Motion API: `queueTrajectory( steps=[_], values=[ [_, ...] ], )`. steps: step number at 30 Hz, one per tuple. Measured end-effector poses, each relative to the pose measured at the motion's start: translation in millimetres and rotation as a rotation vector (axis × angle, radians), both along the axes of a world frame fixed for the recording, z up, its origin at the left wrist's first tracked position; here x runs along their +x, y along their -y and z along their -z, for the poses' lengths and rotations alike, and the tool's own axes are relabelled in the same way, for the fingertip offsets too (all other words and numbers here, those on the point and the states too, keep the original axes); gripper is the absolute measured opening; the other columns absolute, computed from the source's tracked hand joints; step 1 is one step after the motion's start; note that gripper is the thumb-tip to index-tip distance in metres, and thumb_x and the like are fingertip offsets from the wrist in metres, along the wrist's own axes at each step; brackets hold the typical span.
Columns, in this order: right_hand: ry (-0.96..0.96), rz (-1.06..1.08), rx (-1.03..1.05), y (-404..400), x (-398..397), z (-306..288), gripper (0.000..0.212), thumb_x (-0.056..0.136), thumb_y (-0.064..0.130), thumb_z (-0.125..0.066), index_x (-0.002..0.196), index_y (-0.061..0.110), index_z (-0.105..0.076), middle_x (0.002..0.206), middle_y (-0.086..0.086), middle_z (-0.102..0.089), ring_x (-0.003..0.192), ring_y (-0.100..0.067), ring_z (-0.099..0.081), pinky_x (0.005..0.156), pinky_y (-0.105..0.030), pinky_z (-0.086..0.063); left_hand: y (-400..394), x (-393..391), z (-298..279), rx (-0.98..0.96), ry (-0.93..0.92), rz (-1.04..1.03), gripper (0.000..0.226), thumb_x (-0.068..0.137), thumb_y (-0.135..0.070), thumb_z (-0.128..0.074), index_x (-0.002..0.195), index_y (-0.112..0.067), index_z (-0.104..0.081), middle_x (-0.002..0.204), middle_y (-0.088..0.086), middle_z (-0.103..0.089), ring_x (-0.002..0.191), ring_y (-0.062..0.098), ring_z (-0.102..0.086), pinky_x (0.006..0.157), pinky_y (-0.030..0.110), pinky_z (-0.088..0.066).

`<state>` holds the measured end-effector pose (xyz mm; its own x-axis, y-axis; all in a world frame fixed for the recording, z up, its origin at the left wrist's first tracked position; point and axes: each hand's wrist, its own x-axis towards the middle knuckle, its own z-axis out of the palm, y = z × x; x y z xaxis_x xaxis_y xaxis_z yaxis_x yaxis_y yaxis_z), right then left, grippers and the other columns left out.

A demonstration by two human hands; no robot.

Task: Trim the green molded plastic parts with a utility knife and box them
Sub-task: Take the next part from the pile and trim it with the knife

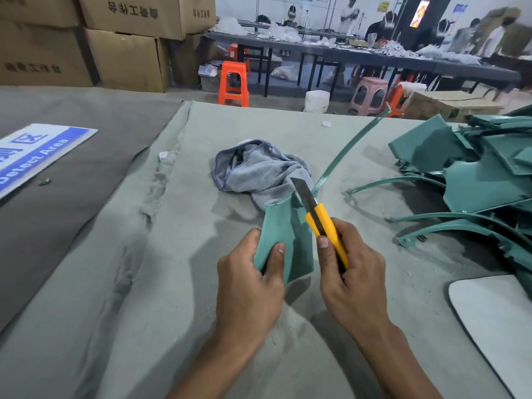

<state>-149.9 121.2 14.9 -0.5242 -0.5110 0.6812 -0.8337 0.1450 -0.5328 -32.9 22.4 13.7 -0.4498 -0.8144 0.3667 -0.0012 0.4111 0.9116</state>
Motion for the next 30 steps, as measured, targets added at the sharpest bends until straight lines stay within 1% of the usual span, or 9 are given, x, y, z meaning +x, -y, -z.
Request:
queueTrajectory(
  steps=[5,10,12,16,21,24,26,28,30],
  values=[
    [-0.050,-0.074,0.037,-1.0,4.4,-1.4,0.021,0.106,0.031,-0.051,0.116,0.017,-0.064,0.067,0.020,-0.045,0.056,-0.004,-0.049,0.054,-0.008,-0.033,0.3,-1.6,1.7,0.004,0.018,0.006,0.024,0.095,-0.020,-0.070,0.074,-0.019,-0.058,0.062,-0.004,-0.058,0.049,0.007,-0.048,0.043,0.024,-0.040],
    [-0.017,0.011,-0.028,2.1,9.3,-0.2,0.029,0.106,0.033,-0.048,0.117,0.012,-0.065,0.065,0.021,-0.042,0.054,-0.002,-0.047,0.053,-0.008,-0.033,2.4,-2.8,1.8,0.000,0.045,-0.019,0.028,0.094,-0.021,-0.072,0.070,-0.026,-0.057,0.065,-0.017,-0.062,0.052,0.001,-0.056,0.042,0.009,-0.034],
    [-0.056,-0.042,0.005,1.0,11.2,-0.8,0.027,0.106,0.032,-0.050,0.117,0.013,-0.065,0.068,0.023,-0.042,0.055,-0.002,-0.047,0.054,-0.009,-0.034,3.9,-2.2,3.4,-0.005,0.043,-0.032,0.026,0.093,-0.023,-0.073,0.071,-0.023,-0.060,0.060,-0.016,-0.060,0.049,0.003,-0.053,0.043,0.012,-0.036],
    [-0.065,0.054,-0.023,1.7,9.7,-1.1,0.027,0.105,0.032,-0.051,0.114,0.013,-0.066,0.069,0.018,-0.045,0.056,0.003,-0.048,0.057,-0.006,-0.035,5.5,-1.3,4.8,0.101,0.013,-0.001,0.012,0.087,-0.032,-0.075,0.083,-0.023,-0.068,0.066,-0.010,-0.067,0.049,0.013,-0.065,0.041,0.041,-0.055],
    [0.026,0.103,-0.206,-2.3,11.9,-9.7,0.014,0.105,0.045,-0.052,0.109,0.032,-0.053,0.058,0.005,-0.050,0.058,-0.012,-0.056,0.054,-0.009,-0.037,2.5,-0.6,2.4,-0.086,-0.004,-0.033,0.009,0.083,-0.030,-0.072,0.086,-0.024,-0.067,0.067,-0.013,-0.066,0.051,0.007,-0.061,0.042,0.028,-0.049],
    [0.053,0.007,-0.206,-1.3,16.8,-8.8,0.019,0.108,0.053,-0.044,0.112,0.036,-0.052,0.056,0.001,-0.053,0.049,-0.015,-0.056,0.049,-0.025,-0.044,1.3,0.0,1.7,-0.169,-0.032,-0.075,0.008,0.086,-0.028,-0.073,0.091,-0.025,-0.068,0.064,-0.009,-0.065,0.052,0.012,-0.061,0.044,0.032,-0.047],
    [0.090,-0.059,-0.183,-1.1,16.9,-5.3,0.026,0.109,0.052,-0.042,0.116,0.031,-0.056,0.056,0.000,-0.053,0.045,-0.017,-0.055,0.045,-0.039,-0.045,4.5,1.8,0.1,-0.185,-0.083,-0.088,0.008,0.087,-0.024,-0.074,0.095,-0.027,-0.074,0.065,-0.018,-0.068,0.058,0.003,-0.065,0.050,0.024,-0.051],
    [0.088,-0.105,-0.163,-2.3,15.4,-3.2,0.027,0.110,0.048,-0.043,0.117,0.028,-0.060,0.057,0.000,-0.052,0.043,-0.021,-0.055,0.042,-0.040,-0.043,11.9,5.0,-0.3,-0.216,-0.116,-0.126,0.020,0.087,-0.017,-0.075,0.105,-0.021,-0.080,0.085,-0.026,-0.073,0.075,-0.011,-0.068,0.066,0.009,-0.052],
    [0.075,-0.135,-0.138,-4.0,13.6,-3.5,0.025,0.110,0.045,-0.046,0.117,0.029,-0.063,0.057,0.000,-0.051,0.041,-0.021,-0.054,0.040,-0.039,-0.042,21.2,7.3,-1.0,-0.292,-0.101,-0.175,0.023,0.087,-0.009,-0.077,0.109,-0.011,-0.079,0.100,-0.011,-0.077,0.090,-0.008,-0.069,0.082,0.011,-0.053]
  ],
)
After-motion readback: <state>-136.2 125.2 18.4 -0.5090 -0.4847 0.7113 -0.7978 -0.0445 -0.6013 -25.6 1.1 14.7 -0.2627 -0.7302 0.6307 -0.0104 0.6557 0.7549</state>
